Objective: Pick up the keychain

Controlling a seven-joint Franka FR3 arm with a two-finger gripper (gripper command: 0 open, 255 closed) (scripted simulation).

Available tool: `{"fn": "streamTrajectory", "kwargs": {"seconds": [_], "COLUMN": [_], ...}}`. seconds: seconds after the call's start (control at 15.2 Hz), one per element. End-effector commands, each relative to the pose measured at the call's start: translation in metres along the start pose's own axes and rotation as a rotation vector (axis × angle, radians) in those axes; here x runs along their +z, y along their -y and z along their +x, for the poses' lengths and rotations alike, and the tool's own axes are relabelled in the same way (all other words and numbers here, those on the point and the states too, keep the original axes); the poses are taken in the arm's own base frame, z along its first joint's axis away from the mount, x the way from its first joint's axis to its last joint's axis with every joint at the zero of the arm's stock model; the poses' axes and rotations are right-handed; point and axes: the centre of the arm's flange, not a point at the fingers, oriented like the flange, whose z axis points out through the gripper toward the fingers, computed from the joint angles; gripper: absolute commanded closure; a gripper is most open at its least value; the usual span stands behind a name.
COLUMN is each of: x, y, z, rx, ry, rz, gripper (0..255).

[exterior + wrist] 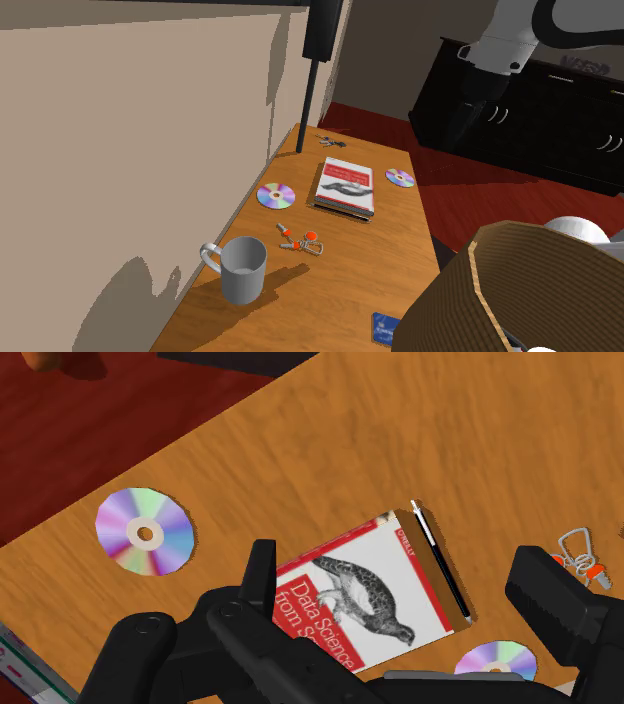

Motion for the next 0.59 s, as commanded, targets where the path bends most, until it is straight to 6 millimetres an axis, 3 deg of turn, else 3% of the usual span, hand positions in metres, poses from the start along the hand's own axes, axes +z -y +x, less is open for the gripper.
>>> {"fn": "streamTrajectory", "kwargs": {"seconds": [0.0,0.53], "x": [0.000,0.055], "y": [0.000,0.072], "z": [0.000,0.054], "rx": [0.000,-0.043], "ry": [0.000,-0.009], "rz": [0.000,-0.001], "gripper": [0,0]}}
